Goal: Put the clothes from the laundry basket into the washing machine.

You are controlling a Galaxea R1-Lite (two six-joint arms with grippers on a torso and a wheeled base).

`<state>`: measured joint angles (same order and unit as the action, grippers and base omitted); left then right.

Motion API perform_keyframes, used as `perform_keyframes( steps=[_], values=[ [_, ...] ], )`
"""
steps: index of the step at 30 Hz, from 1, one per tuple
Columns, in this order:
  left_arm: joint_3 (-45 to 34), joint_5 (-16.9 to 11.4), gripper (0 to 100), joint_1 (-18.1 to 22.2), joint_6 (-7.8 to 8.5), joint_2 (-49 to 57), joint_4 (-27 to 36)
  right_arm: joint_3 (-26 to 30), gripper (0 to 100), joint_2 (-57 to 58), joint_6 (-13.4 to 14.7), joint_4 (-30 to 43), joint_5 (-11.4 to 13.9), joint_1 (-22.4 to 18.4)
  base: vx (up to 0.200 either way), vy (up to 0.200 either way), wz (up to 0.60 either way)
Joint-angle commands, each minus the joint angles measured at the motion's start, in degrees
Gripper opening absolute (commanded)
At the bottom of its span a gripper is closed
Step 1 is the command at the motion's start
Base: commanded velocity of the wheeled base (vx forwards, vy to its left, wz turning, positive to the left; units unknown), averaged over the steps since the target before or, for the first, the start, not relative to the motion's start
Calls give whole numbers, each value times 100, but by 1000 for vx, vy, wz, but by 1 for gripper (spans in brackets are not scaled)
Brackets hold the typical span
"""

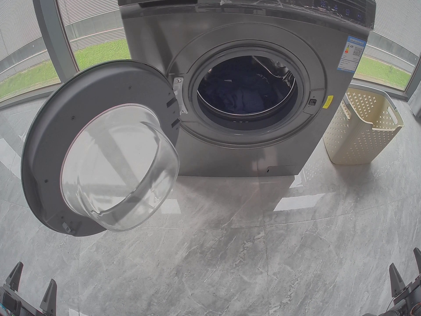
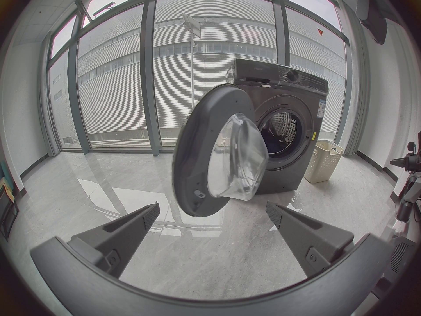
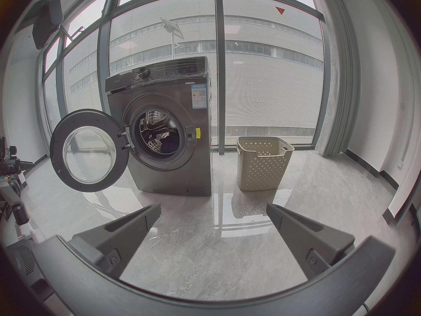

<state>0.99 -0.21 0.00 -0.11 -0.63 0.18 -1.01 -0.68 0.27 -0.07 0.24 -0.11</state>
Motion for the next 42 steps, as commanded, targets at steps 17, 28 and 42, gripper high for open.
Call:
perform_keyframes(
  steps=[17,28,42],
  values=[
    [-99,73,100,18,20,37,-9,92,100,59,0,-1,2,2,0,35,0],
    [1510,-102,100,-53,-165,-1009,-97,92,100,59,0,-1,2,2,0,0,0],
    [2107,-1043,100,-369,-376,-4454,-1574,92,100,59,0,-1,2,2,0,0,0]
  ],
)
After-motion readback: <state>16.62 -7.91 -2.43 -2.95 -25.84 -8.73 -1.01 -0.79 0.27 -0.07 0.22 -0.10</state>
